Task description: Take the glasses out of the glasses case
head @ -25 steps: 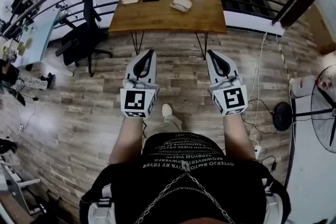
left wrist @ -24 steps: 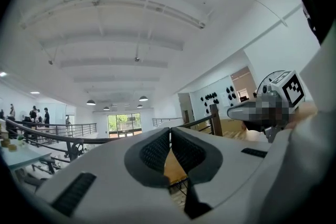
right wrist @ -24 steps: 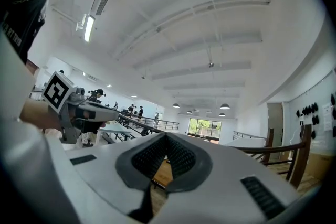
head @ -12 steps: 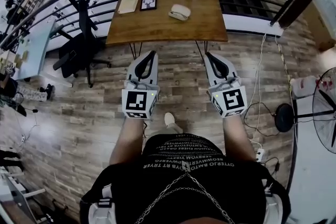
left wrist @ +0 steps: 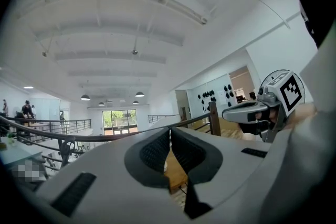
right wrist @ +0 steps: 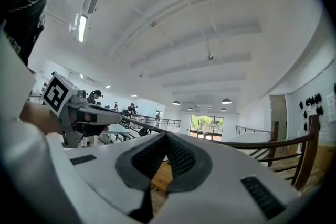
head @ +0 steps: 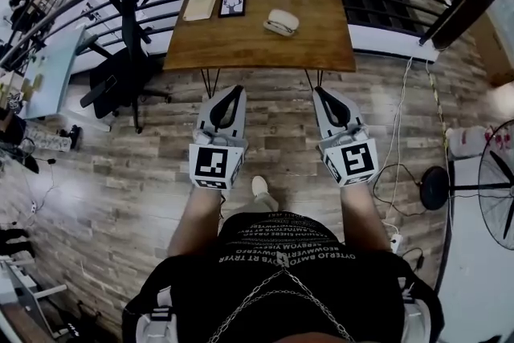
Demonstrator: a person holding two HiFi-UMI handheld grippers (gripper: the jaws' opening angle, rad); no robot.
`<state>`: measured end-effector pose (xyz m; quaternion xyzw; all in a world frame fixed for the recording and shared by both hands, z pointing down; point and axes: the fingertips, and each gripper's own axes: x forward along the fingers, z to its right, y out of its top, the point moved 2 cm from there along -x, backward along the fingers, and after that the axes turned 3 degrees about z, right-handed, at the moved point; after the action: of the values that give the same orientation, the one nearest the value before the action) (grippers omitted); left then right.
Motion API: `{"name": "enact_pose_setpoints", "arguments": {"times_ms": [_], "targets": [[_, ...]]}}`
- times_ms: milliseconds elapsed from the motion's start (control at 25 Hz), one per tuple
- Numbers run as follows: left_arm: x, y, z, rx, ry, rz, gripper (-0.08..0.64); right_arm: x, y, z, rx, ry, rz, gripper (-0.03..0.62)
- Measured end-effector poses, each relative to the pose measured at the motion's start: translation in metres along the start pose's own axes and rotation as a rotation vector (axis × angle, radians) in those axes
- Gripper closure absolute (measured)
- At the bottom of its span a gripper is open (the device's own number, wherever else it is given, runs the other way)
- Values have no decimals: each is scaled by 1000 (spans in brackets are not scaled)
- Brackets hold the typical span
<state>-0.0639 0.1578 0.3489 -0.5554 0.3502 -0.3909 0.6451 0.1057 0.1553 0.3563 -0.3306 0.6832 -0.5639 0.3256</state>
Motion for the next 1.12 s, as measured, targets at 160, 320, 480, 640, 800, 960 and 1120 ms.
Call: {"name": "enact_pose_setpoints", "arguments": {"times_ms": [160,320,480,640,800,960,1120], "targets": [[9,-8,-11,-8,14,-12,526,16,-5,5,2,13,-2,577],[21,-11,-22,-19,10,-20,526,32,-6,12,2,12,-13,577],[35,-7,-34,-18,-11,-9,528,48,-4,15,-1,3,-20,577],[49,-7,-50,-21,-28,-1,526,65,1,21,-9,-12,-18,577],[63,-4,-65,-16,-43,11,526,85,4,23,0,-25,-7,577],[71,-7,-89,-16,-48,27,526,107,5,17,-5,-34,-7,577],[78,-13,-111,-24,-54,30,526,122,6,16,-8,-51,-8,577]]}}
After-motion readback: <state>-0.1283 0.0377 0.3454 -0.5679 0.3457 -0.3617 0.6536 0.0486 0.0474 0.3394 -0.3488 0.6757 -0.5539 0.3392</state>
